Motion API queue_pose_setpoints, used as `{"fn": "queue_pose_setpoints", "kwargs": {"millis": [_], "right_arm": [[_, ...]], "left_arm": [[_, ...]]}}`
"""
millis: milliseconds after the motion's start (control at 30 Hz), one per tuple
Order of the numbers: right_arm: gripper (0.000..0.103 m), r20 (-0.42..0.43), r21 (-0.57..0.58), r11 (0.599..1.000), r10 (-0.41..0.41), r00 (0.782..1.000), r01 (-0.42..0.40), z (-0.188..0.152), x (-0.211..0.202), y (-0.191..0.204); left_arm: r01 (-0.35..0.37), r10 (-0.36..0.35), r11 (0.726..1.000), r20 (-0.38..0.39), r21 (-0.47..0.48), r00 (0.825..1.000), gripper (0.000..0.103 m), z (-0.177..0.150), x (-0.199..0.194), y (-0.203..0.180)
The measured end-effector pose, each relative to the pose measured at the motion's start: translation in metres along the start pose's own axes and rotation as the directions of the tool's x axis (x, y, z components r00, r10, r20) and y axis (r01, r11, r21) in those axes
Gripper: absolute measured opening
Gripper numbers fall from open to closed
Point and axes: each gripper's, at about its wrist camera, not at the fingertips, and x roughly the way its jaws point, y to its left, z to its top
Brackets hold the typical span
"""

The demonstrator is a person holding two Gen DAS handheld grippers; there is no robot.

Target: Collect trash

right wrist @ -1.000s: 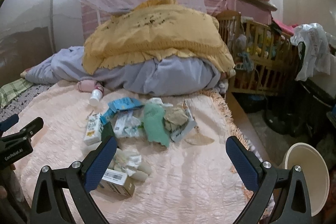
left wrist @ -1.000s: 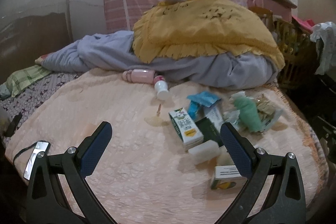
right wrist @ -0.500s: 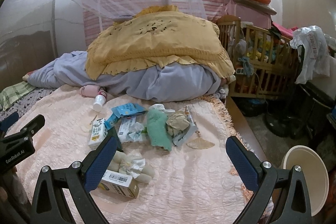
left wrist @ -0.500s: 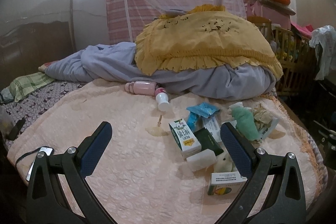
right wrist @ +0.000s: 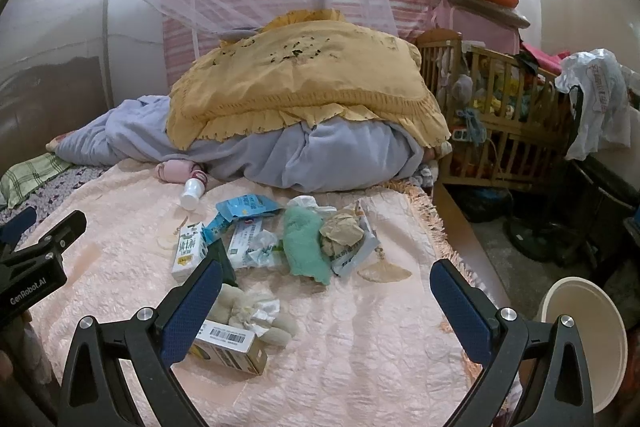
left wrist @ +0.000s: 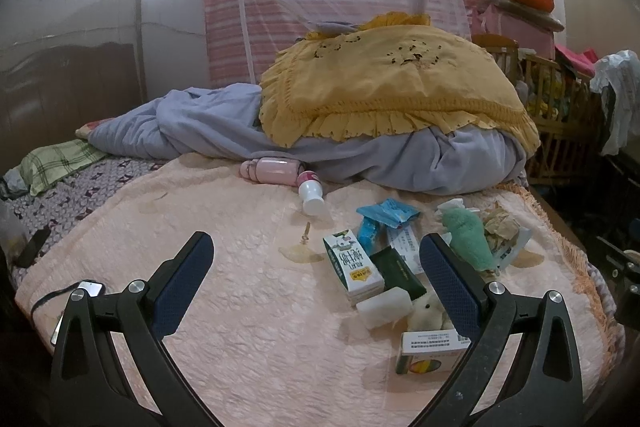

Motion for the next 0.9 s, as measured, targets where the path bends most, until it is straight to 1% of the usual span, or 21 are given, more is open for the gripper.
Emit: {"fn": "queue_pose_setpoints", "kwargs": {"millis": [700, 900], "right_arm": [[0.103, -0.019, 0.003, 1.0, 0.006, 1.0, -0.006, -0.002, 0.0014, -0.0052], [0.103, -0.03, -0.011, 1.0, 0.006, 1.0, -0.006, -0.0041, 0.0051, -0.0036]], "left_arm": [[-0.002, 0.002, 1.0, -0.012, 0.003, 1.0, 0.102, -0.0022, 0.0025, 0.0004], [-0.003, 0.003, 1.0, -0.023, 0.005, 1.0, 0.102, -0.0086, 0.0054, -0.0007]]}}
